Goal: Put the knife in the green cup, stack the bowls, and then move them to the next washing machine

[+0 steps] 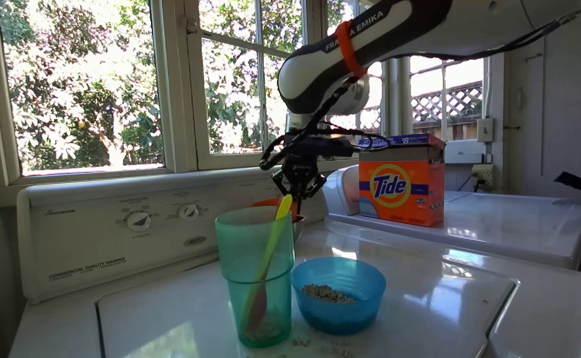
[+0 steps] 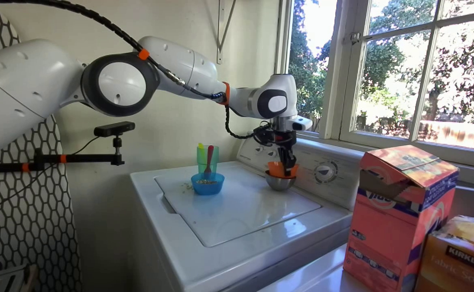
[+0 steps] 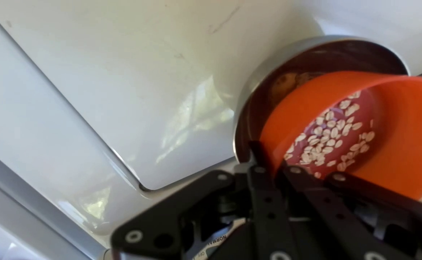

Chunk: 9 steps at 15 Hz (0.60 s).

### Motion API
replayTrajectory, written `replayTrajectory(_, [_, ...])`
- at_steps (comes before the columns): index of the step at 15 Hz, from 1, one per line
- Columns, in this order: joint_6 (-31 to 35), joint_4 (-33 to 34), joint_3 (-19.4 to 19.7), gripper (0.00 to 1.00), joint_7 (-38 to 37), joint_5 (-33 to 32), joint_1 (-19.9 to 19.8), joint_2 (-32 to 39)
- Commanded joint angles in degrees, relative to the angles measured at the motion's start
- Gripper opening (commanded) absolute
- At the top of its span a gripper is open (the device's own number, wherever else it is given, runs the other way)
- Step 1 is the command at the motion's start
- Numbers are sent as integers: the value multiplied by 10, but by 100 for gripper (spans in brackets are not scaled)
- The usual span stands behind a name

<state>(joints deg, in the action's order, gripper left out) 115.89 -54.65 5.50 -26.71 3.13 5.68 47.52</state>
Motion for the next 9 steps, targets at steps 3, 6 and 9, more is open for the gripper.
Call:
replayTrajectory(3, [-12,9,5,44,-12,-4,3,4])
replayTrajectory(6, [-11,8,5,67,-12,-3,3,0])
replayTrajectory(9, [-19,7,5,89,-11,-3,1,-4])
